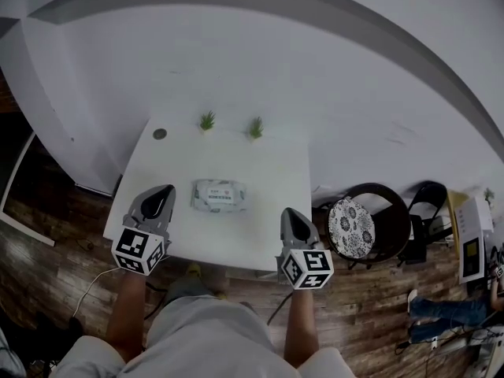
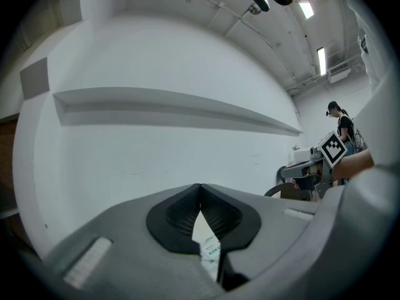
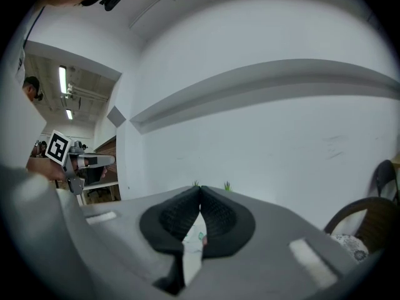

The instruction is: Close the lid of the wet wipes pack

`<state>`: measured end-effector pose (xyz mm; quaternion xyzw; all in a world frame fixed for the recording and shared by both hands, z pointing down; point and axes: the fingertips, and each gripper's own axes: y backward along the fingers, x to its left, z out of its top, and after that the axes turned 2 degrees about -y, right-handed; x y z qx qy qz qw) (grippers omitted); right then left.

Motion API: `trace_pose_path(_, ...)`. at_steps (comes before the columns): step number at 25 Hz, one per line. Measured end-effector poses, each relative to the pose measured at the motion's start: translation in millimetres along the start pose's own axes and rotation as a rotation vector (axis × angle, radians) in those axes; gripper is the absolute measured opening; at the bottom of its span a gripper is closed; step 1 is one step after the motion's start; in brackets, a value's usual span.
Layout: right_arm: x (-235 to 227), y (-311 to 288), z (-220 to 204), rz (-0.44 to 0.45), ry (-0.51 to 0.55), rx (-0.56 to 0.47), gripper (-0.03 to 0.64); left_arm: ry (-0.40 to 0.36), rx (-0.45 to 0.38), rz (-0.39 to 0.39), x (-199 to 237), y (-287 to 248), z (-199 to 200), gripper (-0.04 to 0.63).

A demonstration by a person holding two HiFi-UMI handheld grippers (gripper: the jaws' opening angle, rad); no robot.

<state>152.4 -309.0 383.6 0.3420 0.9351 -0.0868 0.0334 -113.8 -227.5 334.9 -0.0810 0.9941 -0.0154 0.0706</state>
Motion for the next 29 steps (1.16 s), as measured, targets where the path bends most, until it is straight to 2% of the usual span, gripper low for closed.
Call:
trace_pose_path(9,-11.9,-0.3,14.6,-0.028,0.014,-0.035,0.003,-0.006,-0.028,0.009,1.5,-7.7,11.4,0.006)
trace_pose_path(29,-16.9,-3.2,14.9,-0.047,0.004,-0.041,0.003,0.002,-0.015,0.017,4.8,-13.2,5.5,0.006)
